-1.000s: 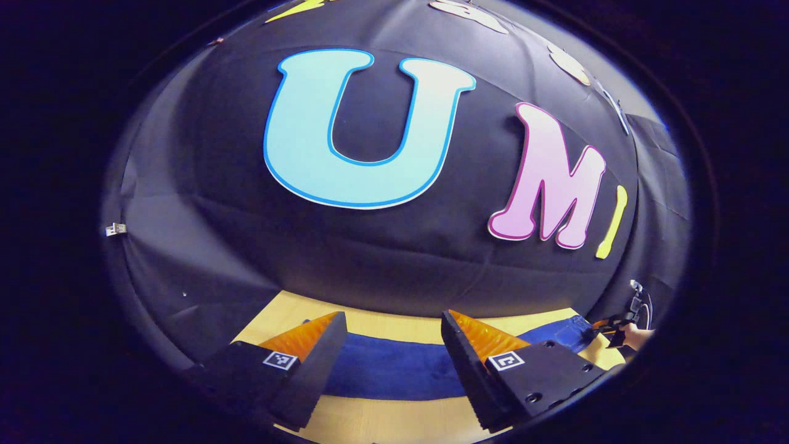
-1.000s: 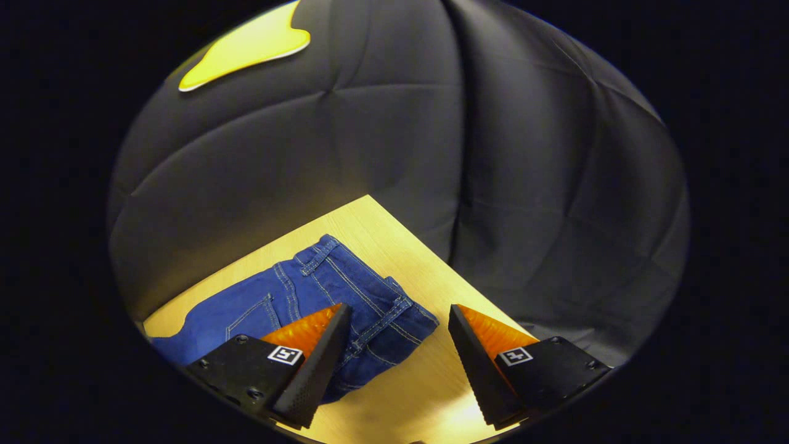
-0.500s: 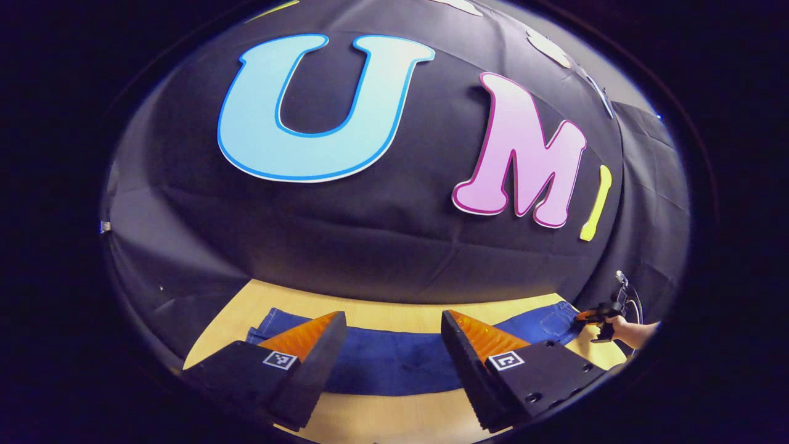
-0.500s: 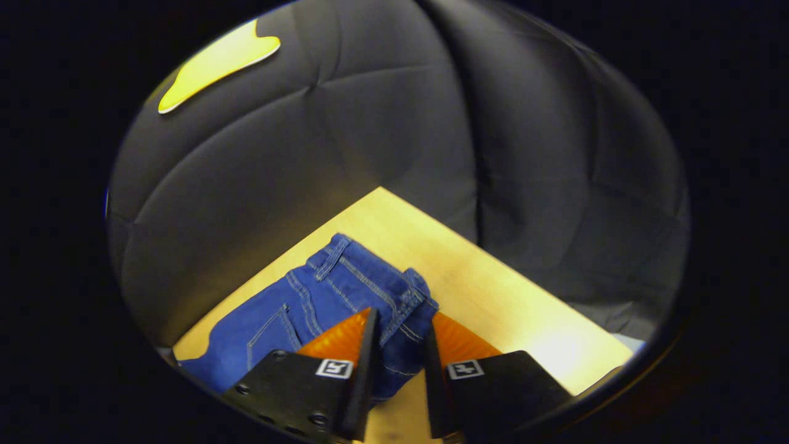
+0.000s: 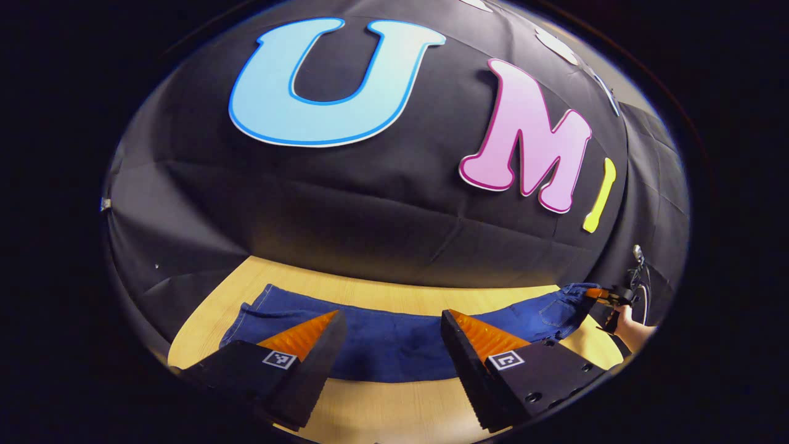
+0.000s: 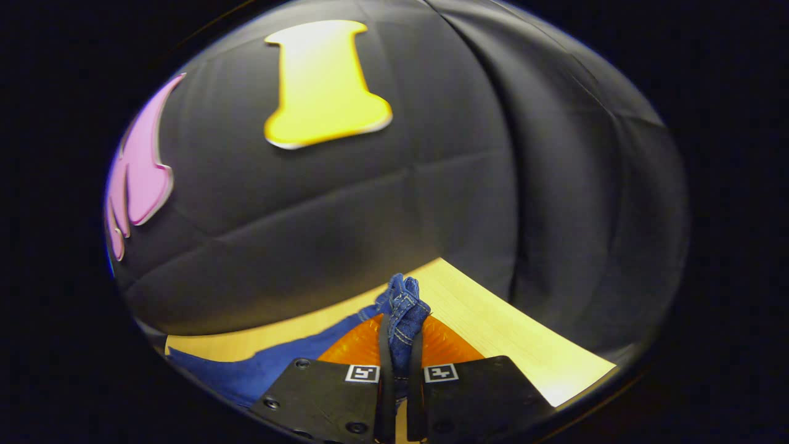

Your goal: Grasp the waist and the cuffs of the jeans and fold them to make the two legs overlap; first hold the waist and fold one-third of the jeans toward the cuffs, then hold the cuffs and fold the remaining one-third in the same direction to finish folding.

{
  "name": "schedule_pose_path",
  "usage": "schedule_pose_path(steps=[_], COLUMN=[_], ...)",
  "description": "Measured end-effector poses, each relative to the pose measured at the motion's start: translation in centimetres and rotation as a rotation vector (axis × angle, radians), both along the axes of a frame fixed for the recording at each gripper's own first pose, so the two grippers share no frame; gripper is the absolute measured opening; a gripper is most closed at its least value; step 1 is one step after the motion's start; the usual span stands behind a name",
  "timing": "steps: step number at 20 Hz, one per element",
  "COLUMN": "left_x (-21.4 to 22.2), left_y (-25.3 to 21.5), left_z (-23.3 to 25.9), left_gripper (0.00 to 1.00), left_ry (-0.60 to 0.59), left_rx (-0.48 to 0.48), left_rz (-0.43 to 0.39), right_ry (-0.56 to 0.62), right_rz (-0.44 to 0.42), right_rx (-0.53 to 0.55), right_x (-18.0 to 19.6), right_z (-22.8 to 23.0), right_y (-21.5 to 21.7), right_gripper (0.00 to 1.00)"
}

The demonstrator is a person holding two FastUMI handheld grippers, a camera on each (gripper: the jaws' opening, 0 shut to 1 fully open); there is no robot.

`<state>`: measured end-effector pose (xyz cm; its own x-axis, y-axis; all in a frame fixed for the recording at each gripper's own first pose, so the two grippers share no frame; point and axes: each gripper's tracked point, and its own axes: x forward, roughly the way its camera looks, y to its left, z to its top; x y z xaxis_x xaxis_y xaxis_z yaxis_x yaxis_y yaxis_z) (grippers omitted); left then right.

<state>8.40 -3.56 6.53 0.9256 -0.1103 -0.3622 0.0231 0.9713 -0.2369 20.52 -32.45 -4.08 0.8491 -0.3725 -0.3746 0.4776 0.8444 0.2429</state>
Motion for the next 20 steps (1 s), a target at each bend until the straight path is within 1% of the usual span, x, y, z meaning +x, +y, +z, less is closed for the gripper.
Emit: schedule_pose_path(steps=[1, 4, 8, 9, 12, 13, 15, 17, 19, 20], left_x=[-0.3, -1.4, -2.7, -2.9, -3.4, -3.5, -3.4, -2.5, -1.9, -1.4], left_y=[0.4, 0.9, 2.1, 2.6, 3.9, 4.4, 5.6, 7.4, 10.5, 12.7], left_z=[-0.2, -1.2, -3.0, -3.2, -4.4, -4.9, -5.8, -6.3, -6.8, -7.1], left_gripper=[0.97, 0.97, 0.97, 0.96, 0.97, 0.97, 0.97, 0.97, 0.97, 0.96], left_ry=[0.0, 0.008, 0.016, 0.014, 0.016, 0.014, 0.009, -0.009, -0.031, -0.037], left_rx=[-0.005, -0.031, -0.041, -0.044, -0.079, -0.089, -0.116, -0.131, -0.091, -0.058], left_rz=[0.01, 0.032, 0.055, 0.065, 0.097, 0.112, 0.142, 0.18, 0.238, 0.27], right_ry=[-0.03, -0.089, -0.13, -0.141, -0.171, -0.175, -0.177, -0.157, -0.099, -0.076], right_rz=[0.041, 0.168, 0.314, 0.351, 0.474, 0.515, 0.594, 0.655, 0.688, 0.699], right_rx=[-0.032, -0.12, -0.189, -0.205, -0.254, -0.268, -0.308, -0.29, -0.256, -0.26], right_x=[-1.8, -4.8, -7.0, -7.3, -8.5, -8.9, -9.4, -9.6, -9.7, -9.7], right_z=[0.6, 0.7, -2.2, -2.2, -4.1, -4.1, -5.1, -7.3, -10.4, -11.9], right_y=[0.6, 3.7, 5.0, 5.5, 6.5, 6.9, 7.1, 7.1, 6.7, 6.8], right_gripper=[0.11, 0.11, 0.11, 0.11, 0.1, 0.11, 0.11, 0.11, 0.11, 0.11])
